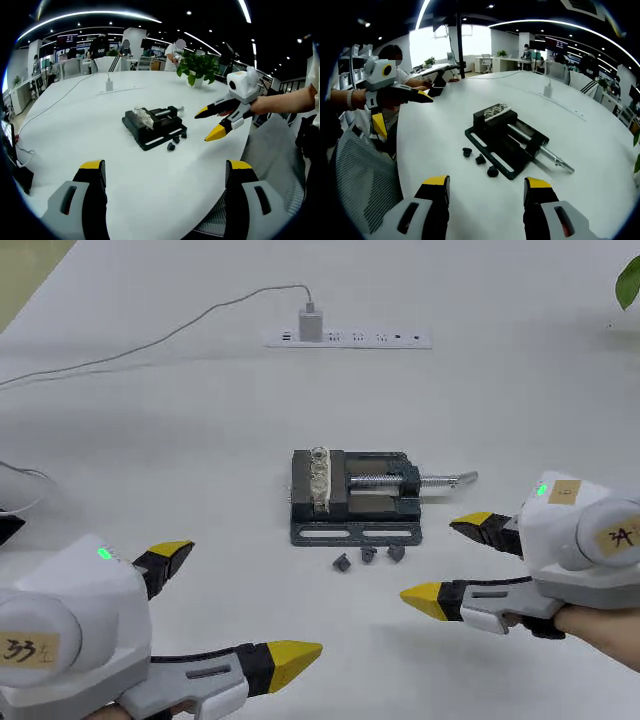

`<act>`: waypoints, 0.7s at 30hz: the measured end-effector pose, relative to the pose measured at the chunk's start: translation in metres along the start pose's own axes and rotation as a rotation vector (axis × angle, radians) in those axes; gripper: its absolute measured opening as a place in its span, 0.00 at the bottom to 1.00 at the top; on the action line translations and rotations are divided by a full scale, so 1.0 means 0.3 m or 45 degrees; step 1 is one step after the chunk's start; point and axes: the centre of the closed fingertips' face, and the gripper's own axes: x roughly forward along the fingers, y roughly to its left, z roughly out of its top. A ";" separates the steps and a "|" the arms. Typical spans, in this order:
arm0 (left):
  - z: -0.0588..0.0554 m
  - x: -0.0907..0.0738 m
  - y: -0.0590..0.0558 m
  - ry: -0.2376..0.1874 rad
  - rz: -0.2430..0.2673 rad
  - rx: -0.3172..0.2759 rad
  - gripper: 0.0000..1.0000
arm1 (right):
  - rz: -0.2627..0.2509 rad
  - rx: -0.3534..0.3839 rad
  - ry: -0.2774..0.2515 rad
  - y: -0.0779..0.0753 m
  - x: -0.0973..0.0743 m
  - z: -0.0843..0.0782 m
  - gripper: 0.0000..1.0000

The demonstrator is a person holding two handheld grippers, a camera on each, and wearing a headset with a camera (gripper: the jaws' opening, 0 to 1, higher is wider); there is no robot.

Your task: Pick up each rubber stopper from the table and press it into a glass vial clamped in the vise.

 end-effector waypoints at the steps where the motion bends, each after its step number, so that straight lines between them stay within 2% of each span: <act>1: 0.001 0.000 0.000 -0.001 0.000 -0.001 0.99 | 0.000 0.002 0.002 0.000 0.007 -0.002 0.55; 7: -0.005 -0.006 0.007 -0.001 0.007 -0.010 0.99 | -0.010 0.025 -0.002 -0.002 0.046 -0.007 0.42; 21: -0.020 -0.022 0.023 -0.002 0.027 -0.036 0.99 | -0.037 0.055 0.005 -0.016 0.106 -0.011 0.26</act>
